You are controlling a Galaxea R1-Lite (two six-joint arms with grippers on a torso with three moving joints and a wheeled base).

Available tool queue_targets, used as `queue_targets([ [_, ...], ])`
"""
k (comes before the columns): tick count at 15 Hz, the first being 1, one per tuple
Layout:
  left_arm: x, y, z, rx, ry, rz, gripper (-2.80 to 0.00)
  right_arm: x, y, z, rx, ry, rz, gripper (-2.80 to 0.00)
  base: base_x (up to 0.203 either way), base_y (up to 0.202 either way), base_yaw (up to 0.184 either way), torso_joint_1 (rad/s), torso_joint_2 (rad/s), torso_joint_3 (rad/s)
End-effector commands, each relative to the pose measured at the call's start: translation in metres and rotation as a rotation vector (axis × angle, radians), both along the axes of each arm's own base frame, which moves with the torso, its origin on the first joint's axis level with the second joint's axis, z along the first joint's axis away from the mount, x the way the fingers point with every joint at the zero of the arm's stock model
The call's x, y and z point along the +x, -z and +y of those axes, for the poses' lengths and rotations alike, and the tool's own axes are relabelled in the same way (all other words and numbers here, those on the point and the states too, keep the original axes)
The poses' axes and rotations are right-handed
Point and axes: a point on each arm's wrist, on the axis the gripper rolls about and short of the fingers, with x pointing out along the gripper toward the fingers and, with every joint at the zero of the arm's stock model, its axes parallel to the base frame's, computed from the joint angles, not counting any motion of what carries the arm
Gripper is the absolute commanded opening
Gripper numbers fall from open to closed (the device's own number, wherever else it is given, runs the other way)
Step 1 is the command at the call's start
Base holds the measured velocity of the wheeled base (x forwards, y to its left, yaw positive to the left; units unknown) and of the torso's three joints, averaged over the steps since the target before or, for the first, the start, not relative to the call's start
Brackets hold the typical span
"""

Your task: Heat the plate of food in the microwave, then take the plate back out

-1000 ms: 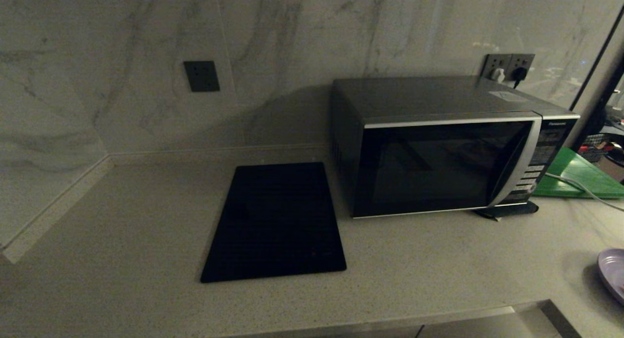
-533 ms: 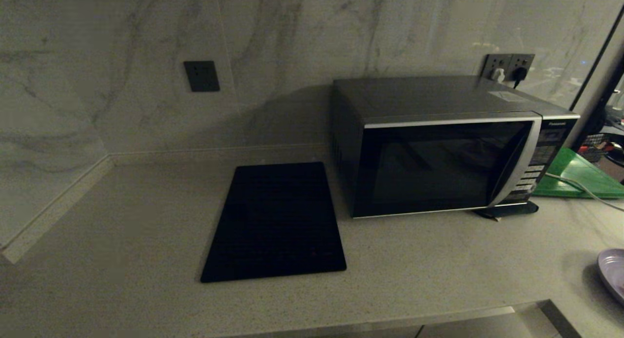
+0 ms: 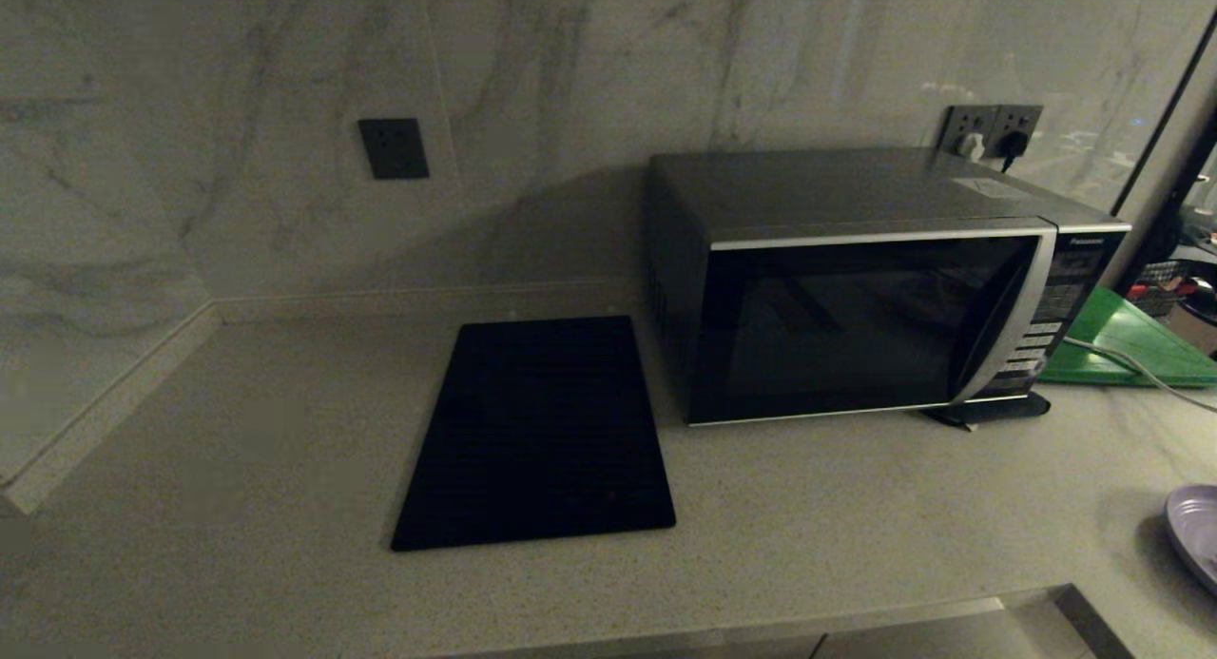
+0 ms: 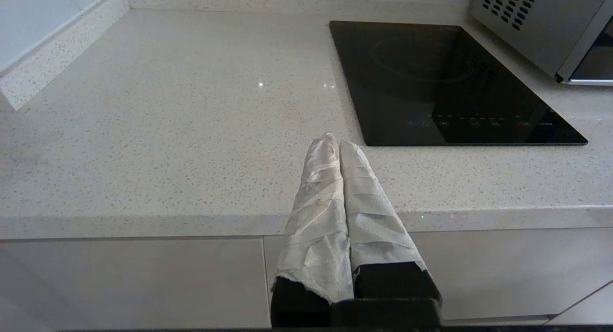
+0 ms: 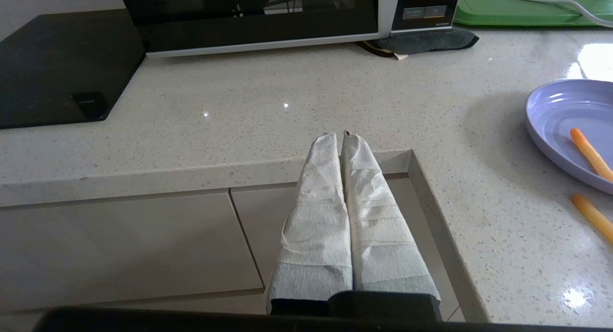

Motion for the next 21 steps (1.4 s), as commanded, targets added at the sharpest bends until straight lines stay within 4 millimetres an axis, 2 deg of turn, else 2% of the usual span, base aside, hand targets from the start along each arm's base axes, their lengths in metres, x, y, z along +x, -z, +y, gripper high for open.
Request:
queue_targets([
  [1, 0.0001, -0.0001, 0.0, -0.001, -0.001, 0.001, -2.8, 0.0001, 0.0004, 0.0, 0.001, 0.0, 0.002, -2.8, 0.0, 0.0, 0.0, 0.0, 0.0, 0.0],
  [21, 0.0001, -0.0001, 0.0, -0.001, -0.001, 0.001, -2.8, 0.0001, 0.0004, 0.0, 0.001, 0.0, 0.002, -2.8, 0.0, 0.0, 0.0, 0.0, 0.0, 0.0],
])
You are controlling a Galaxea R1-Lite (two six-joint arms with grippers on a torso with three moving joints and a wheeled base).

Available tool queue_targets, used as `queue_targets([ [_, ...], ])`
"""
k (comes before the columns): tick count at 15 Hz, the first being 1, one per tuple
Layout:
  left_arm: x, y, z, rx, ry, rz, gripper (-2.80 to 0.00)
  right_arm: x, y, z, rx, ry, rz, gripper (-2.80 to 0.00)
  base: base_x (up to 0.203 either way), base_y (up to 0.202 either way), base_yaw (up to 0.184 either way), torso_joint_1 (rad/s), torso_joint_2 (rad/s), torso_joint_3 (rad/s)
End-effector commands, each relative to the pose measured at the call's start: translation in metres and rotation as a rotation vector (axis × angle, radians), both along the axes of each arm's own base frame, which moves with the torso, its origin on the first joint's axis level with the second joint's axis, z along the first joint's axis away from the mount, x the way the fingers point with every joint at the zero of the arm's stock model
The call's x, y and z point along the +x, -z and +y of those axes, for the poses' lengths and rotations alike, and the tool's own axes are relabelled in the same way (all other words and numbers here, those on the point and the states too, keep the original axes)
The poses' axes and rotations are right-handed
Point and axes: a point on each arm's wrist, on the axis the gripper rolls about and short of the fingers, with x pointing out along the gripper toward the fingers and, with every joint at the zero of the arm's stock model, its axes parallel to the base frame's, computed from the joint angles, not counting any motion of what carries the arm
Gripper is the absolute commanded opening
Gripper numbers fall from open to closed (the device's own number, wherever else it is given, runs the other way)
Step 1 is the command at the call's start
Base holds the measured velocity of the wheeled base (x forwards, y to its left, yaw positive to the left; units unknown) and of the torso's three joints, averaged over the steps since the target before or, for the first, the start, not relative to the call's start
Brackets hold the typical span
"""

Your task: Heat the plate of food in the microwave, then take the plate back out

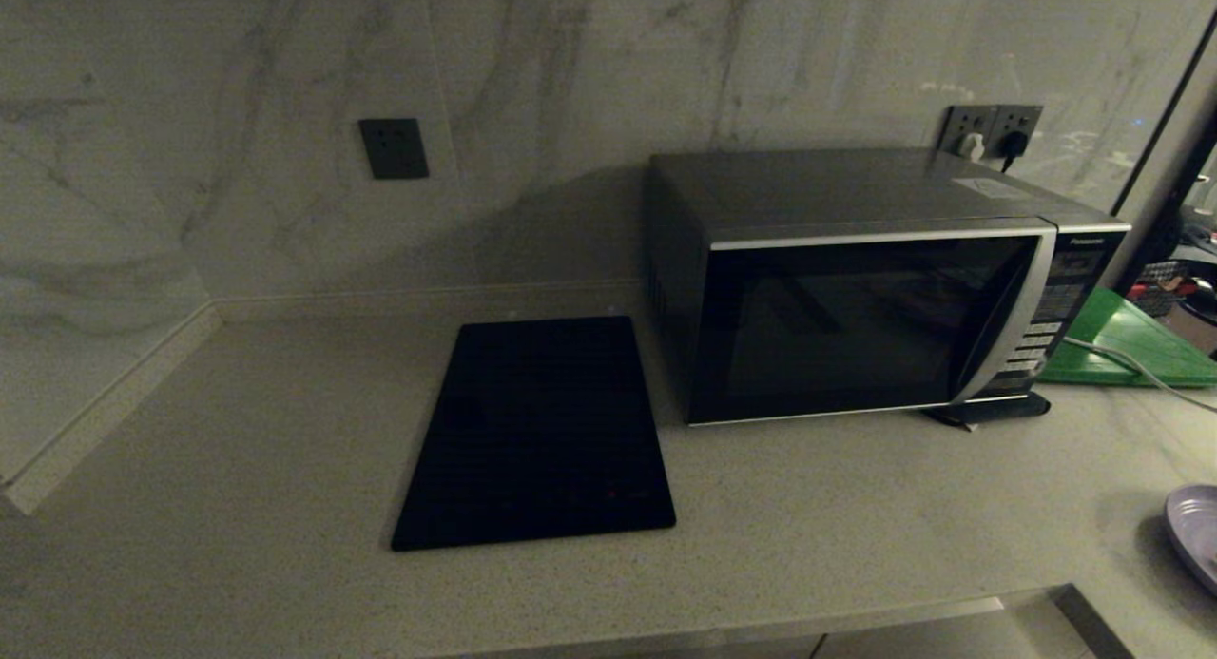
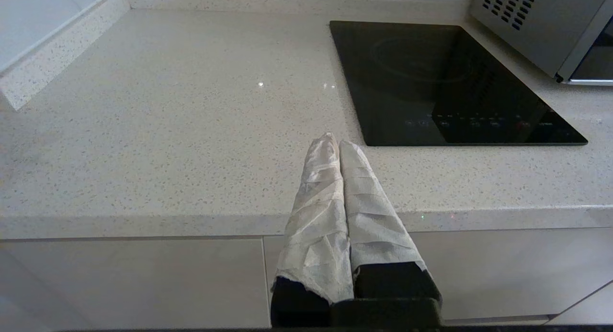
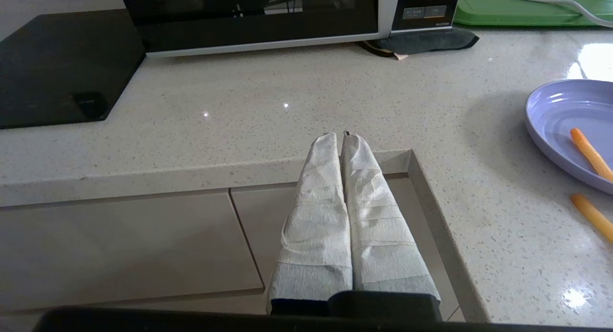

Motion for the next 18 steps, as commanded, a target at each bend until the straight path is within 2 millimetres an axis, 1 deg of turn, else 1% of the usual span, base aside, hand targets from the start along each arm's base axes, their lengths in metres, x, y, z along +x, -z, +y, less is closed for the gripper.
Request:
queue_targets([
  [1, 0.0001, -0.0001, 0.0, -0.001, -0.002, 0.001, -2.8, 0.0002, 0.0004, 0.0, 0.001, 0.0, 0.003, -2.8, 0.0, 0.0, 0.0, 0.0, 0.0, 0.0],
  [18, 0.0001, -0.0001, 0.0, -0.001, -0.001, 0.001, -2.8, 0.0002, 0.0004, 0.0, 0.001, 0.0, 0.003, -2.8, 0.0, 0.0, 0.0, 0.0, 0.0, 0.0],
])
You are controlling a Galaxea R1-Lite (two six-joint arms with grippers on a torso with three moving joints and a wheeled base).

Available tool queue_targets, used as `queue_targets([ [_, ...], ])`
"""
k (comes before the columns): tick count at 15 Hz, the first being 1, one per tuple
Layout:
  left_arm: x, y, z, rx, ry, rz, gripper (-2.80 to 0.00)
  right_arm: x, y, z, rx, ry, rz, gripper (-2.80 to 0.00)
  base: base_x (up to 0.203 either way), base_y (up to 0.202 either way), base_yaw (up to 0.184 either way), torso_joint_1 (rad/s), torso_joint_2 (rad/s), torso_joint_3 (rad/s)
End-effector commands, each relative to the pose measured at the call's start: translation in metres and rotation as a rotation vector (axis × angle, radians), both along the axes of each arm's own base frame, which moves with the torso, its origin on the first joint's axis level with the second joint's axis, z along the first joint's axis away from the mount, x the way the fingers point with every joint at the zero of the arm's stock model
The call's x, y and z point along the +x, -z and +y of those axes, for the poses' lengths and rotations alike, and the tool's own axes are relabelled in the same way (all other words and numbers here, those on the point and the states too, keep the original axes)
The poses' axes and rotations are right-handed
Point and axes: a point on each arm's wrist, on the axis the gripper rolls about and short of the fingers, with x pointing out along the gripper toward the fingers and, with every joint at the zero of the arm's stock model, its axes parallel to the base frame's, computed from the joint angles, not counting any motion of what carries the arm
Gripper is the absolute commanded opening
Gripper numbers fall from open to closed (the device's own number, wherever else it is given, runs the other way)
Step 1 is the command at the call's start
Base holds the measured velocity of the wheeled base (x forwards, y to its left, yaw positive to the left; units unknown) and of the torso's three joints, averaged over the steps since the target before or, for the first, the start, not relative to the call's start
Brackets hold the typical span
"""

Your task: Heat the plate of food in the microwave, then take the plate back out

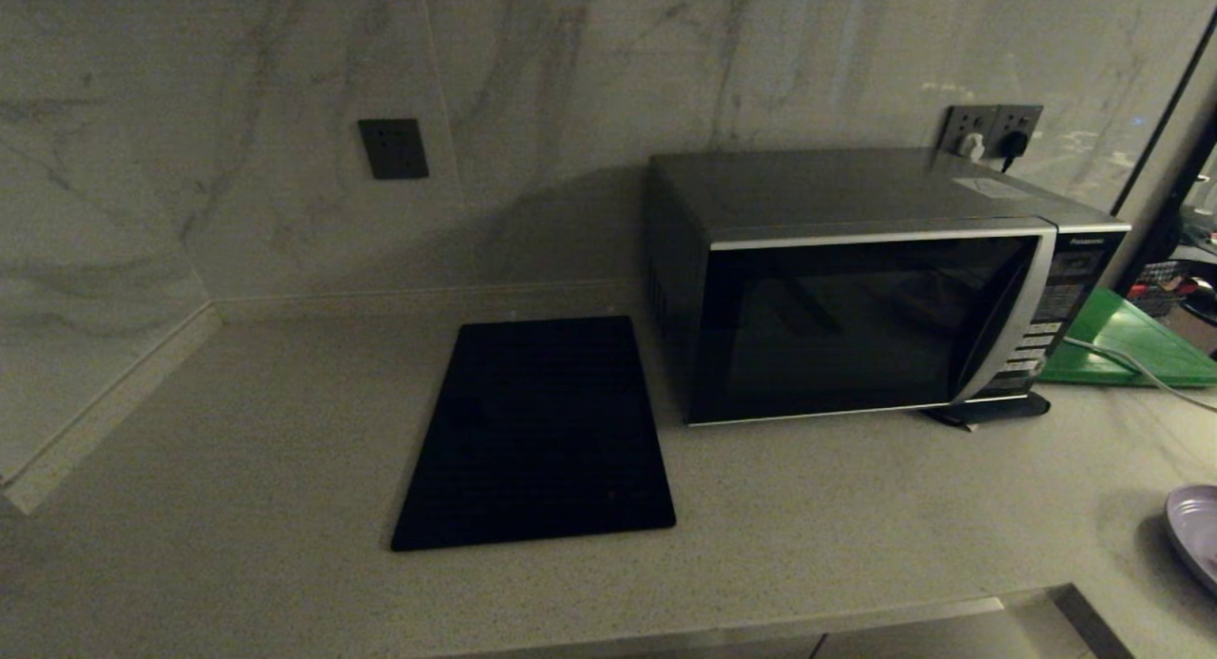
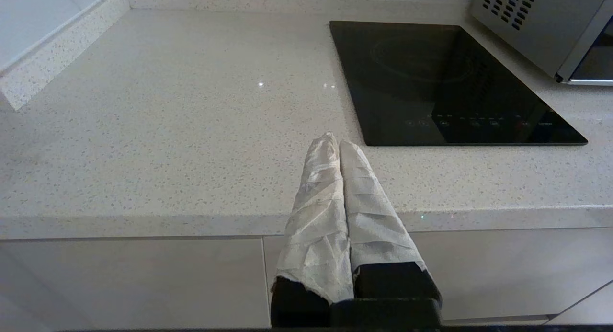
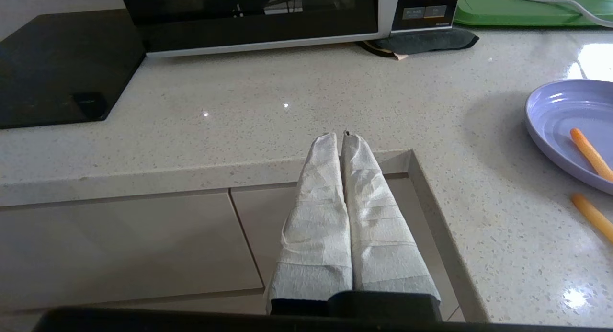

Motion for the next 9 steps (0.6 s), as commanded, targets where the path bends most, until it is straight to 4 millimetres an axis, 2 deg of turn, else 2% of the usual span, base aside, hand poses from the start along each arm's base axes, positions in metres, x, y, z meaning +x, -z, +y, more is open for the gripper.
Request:
queue_targets([
  [1, 0.0001, -0.0001, 0.0, -0.001, -0.001, 0.001, -2.8, 0.0002, 0.0004, 0.0, 0.001, 0.0, 0.002, -2.8, 0.0, 0.0, 0.0, 0.0, 0.0, 0.0],
  [9, 0.0001, -0.0001, 0.0, -0.001, -0.001, 0.001, -2.8, 0.0002, 0.0004, 0.0, 0.001, 0.0, 0.002, -2.8, 0.0, 0.0, 0.0, 0.0, 0.0, 0.0],
])
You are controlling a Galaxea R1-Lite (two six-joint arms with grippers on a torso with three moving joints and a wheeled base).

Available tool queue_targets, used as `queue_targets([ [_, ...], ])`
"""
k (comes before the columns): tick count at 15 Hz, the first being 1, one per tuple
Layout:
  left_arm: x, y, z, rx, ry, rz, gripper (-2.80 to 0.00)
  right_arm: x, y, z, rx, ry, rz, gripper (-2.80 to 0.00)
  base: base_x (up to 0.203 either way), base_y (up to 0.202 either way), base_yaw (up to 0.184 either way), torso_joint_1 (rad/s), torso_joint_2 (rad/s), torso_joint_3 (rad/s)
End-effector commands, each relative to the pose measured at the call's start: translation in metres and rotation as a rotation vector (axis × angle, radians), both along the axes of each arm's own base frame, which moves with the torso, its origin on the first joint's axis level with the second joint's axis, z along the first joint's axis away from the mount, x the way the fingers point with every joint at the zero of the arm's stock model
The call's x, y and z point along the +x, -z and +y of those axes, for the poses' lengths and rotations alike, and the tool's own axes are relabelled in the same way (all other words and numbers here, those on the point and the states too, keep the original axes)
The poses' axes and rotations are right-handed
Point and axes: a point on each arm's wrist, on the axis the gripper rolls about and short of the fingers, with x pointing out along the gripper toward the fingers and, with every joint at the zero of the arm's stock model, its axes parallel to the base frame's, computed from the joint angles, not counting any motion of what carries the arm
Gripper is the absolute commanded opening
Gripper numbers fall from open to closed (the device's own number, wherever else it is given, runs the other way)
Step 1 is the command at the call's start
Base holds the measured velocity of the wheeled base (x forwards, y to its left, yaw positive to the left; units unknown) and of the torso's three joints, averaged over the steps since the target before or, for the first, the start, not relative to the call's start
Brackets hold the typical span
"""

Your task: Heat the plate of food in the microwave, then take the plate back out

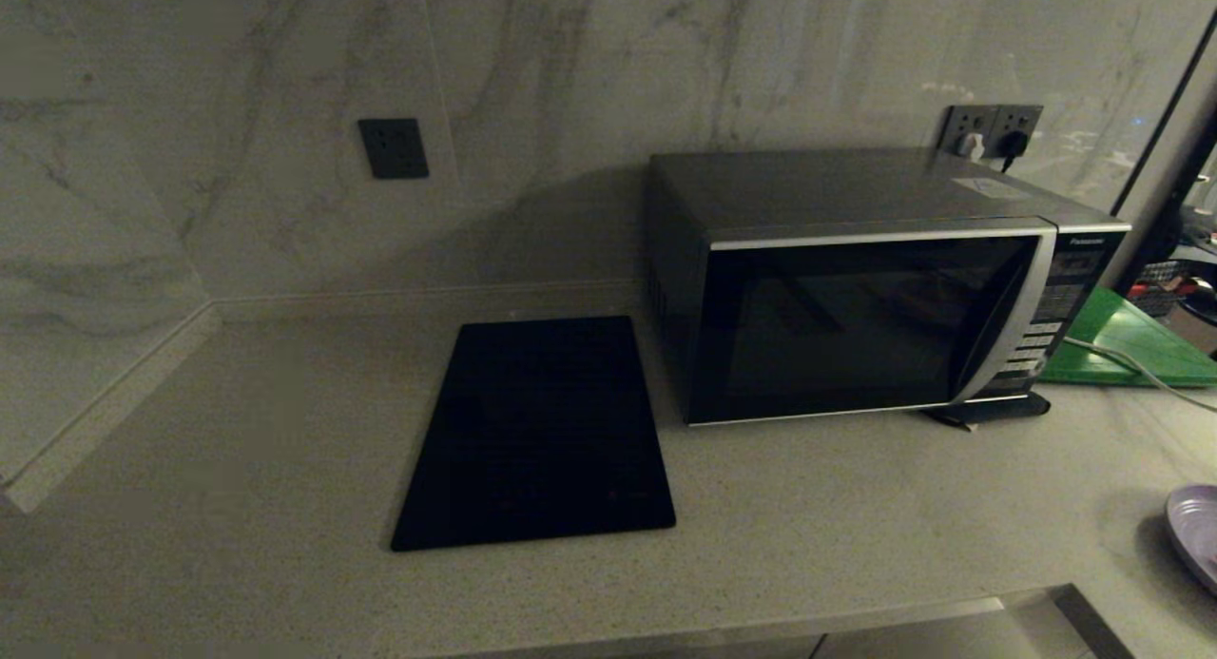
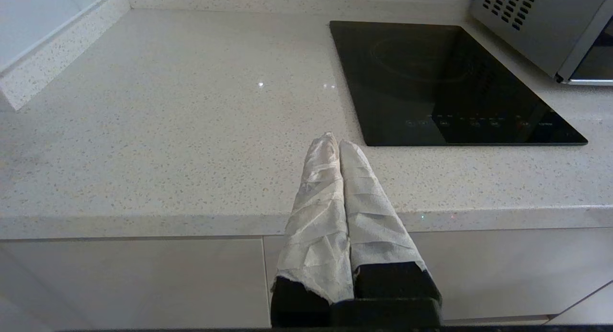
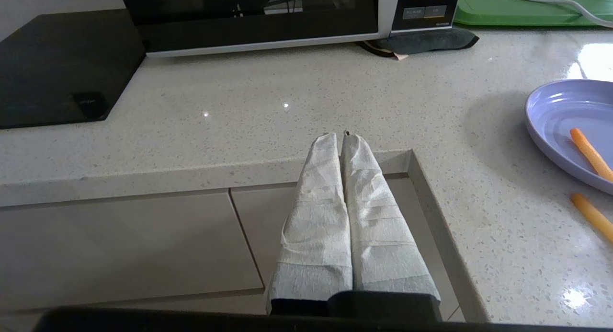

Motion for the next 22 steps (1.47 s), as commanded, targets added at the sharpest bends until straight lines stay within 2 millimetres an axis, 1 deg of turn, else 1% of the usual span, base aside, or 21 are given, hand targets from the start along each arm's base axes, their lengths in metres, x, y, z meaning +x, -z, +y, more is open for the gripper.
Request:
queue_targets([
  [1, 0.0001, -0.0001, 0.0, -0.001, -0.001, 0.001, -2.8, 0.0002, 0.0004, 0.0, 0.001, 0.0, 0.002, -2.8, 0.0, 0.0, 0.0, 0.0, 0.0, 0.0],
  [22, 0.0001, -0.0001, 0.0, -0.001, -0.001, 0.001, -2.8, 0.0002, 0.0004, 0.0, 0.0, 0.0, 0.002, -2.8, 0.0, 0.0, 0.0, 0.0, 0.0, 0.0],
])
